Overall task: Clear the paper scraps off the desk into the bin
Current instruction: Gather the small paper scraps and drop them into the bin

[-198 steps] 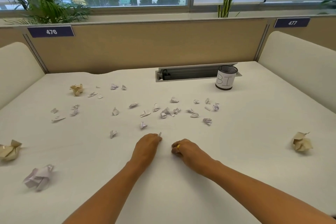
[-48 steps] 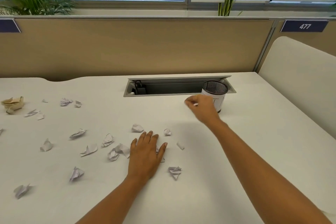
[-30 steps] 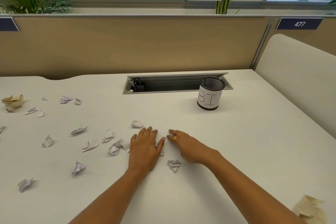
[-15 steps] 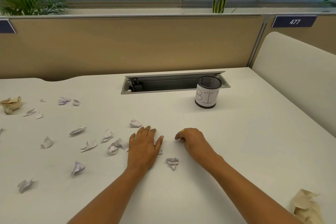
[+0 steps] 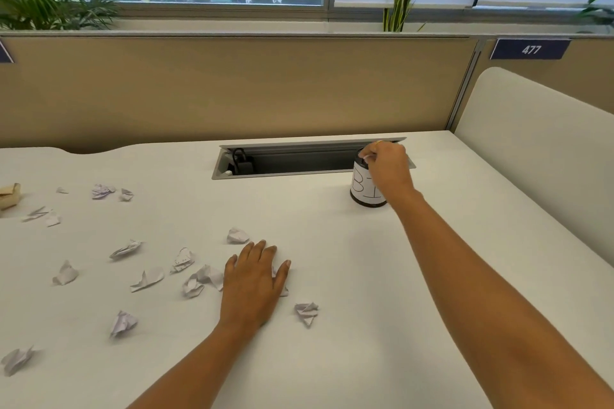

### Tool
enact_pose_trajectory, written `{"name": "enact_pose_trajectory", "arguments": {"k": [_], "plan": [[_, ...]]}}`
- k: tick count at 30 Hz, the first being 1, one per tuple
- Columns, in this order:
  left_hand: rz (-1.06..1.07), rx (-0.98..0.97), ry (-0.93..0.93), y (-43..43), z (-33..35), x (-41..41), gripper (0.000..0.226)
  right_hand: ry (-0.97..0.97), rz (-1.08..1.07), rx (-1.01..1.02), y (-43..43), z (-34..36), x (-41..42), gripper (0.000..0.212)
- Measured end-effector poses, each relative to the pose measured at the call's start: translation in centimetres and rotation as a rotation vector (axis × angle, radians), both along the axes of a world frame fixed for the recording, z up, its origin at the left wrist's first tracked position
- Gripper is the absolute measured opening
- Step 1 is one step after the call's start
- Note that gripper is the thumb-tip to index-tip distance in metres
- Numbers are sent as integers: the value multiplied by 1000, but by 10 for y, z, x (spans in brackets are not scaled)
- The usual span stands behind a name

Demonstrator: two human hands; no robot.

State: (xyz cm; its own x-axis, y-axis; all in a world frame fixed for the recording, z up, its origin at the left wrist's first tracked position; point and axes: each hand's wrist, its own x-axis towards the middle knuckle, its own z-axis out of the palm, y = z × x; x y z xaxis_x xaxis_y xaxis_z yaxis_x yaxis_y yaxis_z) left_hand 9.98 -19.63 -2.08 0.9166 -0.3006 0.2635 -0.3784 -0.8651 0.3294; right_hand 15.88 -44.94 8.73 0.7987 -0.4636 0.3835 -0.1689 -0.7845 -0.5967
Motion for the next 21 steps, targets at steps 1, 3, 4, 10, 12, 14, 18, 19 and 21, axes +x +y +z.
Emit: {"name": "enact_pose_trajectory", "arguments": {"k": [1,3,4,10,12,14,18,19,21], "plan": [[1,2,-2,0,0,0,55,11,-30,-1,-4,1,4,29],[-2,1,-11,0,-2,1,48,67,-64,1,-7,3,10,30],[-2,1,-4,0,-3,2,43,113,-69,-9,-8,3,12,31],[-10,8,22,1,-9,7,41,275,-51,-96,-6,4,15,33],[-12,9,24,1,-9,7,42,112,-68,-45,-4,-2,10,30],[-13,9,33,1,-9,7,42,-20,-63,12,0,-6,2,27],[-18,16,43,2,-6,6,43,-147,-1,27,18,-21,-24,22],[-21,17,50,2,-6,6,44,-142,20,35,24,-28,-33,20],[-14,19,59,1,-6,5,43,-93,86,74,38,-47,-51,19]]}}
